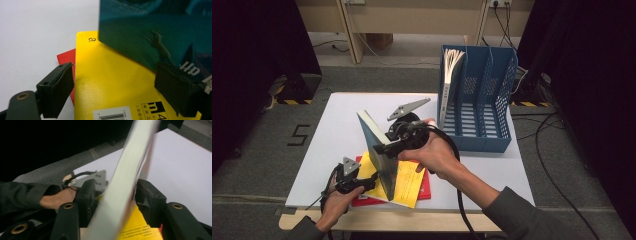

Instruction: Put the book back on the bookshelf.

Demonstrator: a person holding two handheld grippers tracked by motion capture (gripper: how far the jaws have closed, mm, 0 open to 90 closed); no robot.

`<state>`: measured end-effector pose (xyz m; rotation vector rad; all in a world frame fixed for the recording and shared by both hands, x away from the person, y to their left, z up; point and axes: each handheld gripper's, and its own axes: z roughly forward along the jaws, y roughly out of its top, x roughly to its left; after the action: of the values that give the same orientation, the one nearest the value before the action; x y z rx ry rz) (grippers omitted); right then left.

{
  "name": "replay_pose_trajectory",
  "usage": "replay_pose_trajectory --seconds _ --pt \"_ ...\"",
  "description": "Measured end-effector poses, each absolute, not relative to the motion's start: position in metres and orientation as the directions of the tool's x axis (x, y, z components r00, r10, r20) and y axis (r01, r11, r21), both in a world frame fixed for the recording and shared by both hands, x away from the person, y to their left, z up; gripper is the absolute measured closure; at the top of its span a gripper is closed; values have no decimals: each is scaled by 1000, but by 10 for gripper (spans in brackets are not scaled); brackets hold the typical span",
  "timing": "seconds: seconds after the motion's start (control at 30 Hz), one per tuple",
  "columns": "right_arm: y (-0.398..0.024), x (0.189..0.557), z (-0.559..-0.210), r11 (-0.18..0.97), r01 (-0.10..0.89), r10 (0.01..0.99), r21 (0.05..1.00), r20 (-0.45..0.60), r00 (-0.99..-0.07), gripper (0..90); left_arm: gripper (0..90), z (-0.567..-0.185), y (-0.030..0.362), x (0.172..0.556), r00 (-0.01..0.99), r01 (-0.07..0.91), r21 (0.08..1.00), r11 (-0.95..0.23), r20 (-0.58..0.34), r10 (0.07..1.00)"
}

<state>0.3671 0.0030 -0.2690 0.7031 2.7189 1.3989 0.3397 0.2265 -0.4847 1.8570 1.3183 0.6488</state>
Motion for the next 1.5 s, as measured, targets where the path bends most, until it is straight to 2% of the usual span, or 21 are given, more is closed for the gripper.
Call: replay_pose_trajectory --seconds 0.03,0.07,0.1,0.17,0.3,0.37,0.4,0.43,0.5,1.0,1.5 --pt "3 361 -269 501 394 399 770 199 -895 445 148 -485 227 340 336 557 811 -180 -22 941" --pt "4 355 -270 542 318 386 778 106 -917 460 149 -485 227 339 335 556 812 -180 -21 942" --pt "4 349 -272 551 305 405 776 71 -912 487 149 -485 226 339 334 554 813 -180 -19 942" --pt "4 347 -273 537 329 419 777 93 -903 489 152 -485 226 339 335 552 814 -182 -16 942" --pt "2 346 -277 525 299 403 796 77 -912 502 146 -486 226 339 326 549 818 -171 -21 945" --pt "1 346 -279 531 274 395 802 52 -917 550 146 -485 227 339 329 555 813 -175 -22 944" --pt "0 348 -279 529 254 381 810 41 -924 600 148 -485 227 340 330 554 815 -172 -25 944" --pt "-4 354 -279 524 226 379 822 13 -925 694 148 -485 227 341 327 556 814 -167 -29 945" --pt "-7 363 -282 504 217 364 836 22 -931 726 149 -486 228 341 324 555 816 -163 -31 945" --pt "-31 386 -304 295 305 382 905 180 -906 714 153 -483 267 351 228 556 828 -74 -67 971" --pt "-31 402 -324 202 361 384 910 265 -884 713 153 -486 288 358 179 572 819 -49 -66 982"
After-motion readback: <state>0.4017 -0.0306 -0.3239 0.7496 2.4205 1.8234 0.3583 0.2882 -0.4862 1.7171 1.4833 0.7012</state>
